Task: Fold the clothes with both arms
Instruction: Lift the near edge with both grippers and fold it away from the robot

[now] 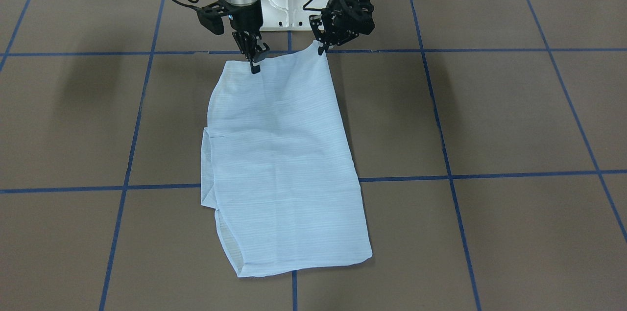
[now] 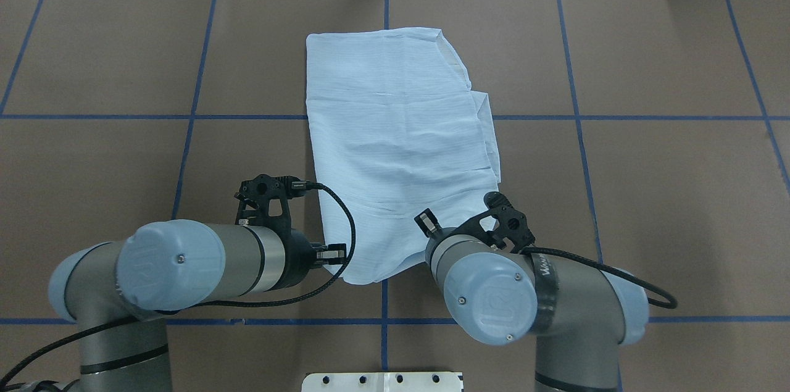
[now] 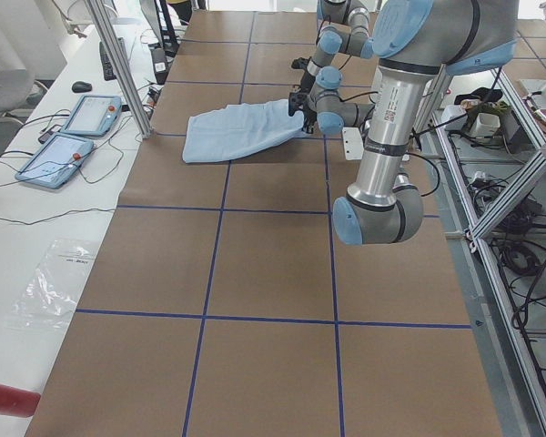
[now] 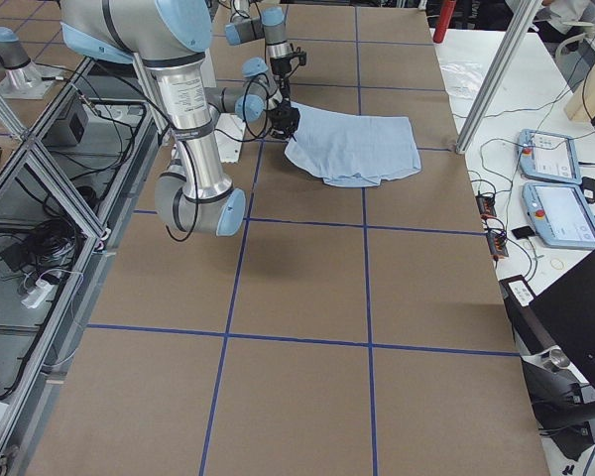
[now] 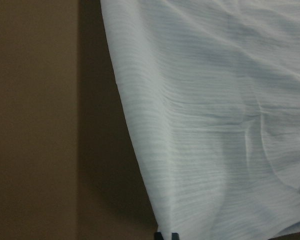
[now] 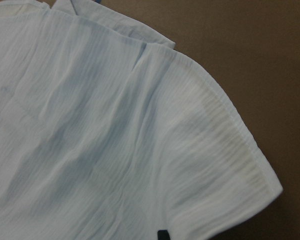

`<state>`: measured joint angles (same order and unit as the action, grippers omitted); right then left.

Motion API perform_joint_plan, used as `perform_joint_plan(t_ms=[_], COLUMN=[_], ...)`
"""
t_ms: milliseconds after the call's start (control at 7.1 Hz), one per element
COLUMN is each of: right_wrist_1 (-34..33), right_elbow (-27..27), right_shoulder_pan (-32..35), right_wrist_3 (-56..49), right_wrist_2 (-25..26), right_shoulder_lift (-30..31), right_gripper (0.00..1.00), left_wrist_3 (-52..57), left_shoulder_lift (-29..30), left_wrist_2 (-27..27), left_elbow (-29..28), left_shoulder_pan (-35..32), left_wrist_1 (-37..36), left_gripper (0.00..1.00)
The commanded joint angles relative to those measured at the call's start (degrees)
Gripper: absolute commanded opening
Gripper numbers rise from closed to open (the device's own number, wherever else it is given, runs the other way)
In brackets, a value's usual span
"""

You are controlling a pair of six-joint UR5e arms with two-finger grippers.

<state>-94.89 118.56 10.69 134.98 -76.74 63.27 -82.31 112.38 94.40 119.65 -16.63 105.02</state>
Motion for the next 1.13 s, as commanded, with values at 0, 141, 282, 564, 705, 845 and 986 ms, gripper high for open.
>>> perform_joint_plan(t_ms=[0,141,282,564,705,845,986], right_wrist_1=[-15.2,-20.1,-20.4,-12.0,-4.1,0.5,1.3], right_elbow=[17.9,19.0,18.1,5.2,-2.6,-7.9,-11.1], right_shoulder_pan=[-6.3,-6.2,-5.8,2.2,5.2,7.6,9.9], right_wrist_3=[0.2,0.2,-1.1,-9.5,-11.9,-15.6,-17.7], right_wrist_2=[0.2,0.2,0.2,2.0,2.1,2.2,2.2], right_shoulder_lift=[0.5,-2.5,-3.2,-5.9,-6.1,-7.1,-8.8], right_gripper=[0.00,0.00,0.00,0.00,0.00,0.00,0.00], left_wrist_3=[-0.6,-0.6,-0.2,4.3,7.6,9.3,10.7], left_shoulder_lift=[0.4,0.6,1.3,4.8,5.8,6.3,6.6], left_wrist_2=[1.5,2.9,4.8,4.4,4.4,4.4,4.4], left_elbow=[12.9,18.2,17.6,7.2,1.5,-4.0,-8.6], left_shoulder_pan=[0.4,0.3,-0.2,-6.6,-10.7,-13.9,-16.2], left_wrist_1=[-12.2,-17.9,-20.4,-20.0,-18.6,-14.8,-11.1], left_gripper=[0.00,0.00,0.00,0.00,0.00,0.00,0.00])
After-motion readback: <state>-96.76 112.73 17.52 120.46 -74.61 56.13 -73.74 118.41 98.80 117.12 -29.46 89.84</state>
